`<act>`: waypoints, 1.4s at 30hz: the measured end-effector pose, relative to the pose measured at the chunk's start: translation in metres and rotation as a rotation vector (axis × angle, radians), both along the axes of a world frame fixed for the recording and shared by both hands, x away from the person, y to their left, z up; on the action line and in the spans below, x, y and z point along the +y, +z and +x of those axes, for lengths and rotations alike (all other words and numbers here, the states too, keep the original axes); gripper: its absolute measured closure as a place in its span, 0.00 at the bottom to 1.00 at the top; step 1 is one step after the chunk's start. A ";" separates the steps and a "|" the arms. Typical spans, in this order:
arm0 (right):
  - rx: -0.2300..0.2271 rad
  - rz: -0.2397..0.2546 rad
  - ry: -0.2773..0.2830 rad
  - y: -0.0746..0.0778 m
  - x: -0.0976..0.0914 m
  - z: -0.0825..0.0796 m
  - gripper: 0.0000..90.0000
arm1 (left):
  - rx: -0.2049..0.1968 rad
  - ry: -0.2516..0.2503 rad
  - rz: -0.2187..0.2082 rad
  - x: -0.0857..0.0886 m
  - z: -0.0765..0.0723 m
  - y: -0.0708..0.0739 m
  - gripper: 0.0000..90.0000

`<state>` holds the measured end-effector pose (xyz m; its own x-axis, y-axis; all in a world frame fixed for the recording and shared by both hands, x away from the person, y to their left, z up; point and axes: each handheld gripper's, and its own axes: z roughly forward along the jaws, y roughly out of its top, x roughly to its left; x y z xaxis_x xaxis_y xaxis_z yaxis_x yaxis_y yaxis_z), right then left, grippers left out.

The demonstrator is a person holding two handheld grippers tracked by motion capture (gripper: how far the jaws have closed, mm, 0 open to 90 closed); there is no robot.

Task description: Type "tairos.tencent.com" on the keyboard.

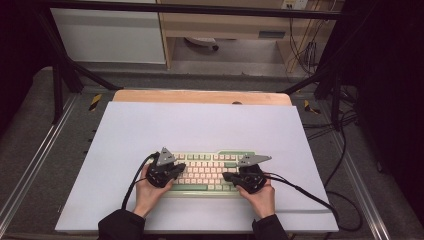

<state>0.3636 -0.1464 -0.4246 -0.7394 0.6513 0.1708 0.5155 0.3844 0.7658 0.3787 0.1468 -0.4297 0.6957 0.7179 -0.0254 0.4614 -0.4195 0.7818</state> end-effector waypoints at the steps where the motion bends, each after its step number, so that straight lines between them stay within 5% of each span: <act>1: -0.001 0.000 0.001 0.000 0.000 0.000 1.00 | 0.000 -0.001 0.000 0.000 0.000 0.000 1.00; 24: -0.005 0.009 0.002 0.003 -0.001 -0.001 1.00 | -0.014 -0.022 -0.014 0.009 -0.011 0.010 1.00; 42: 0.001 0.016 0.005 0.003 0.005 -0.001 1.00 | -0.026 0.013 -0.017 0.048 -0.029 0.013 1.00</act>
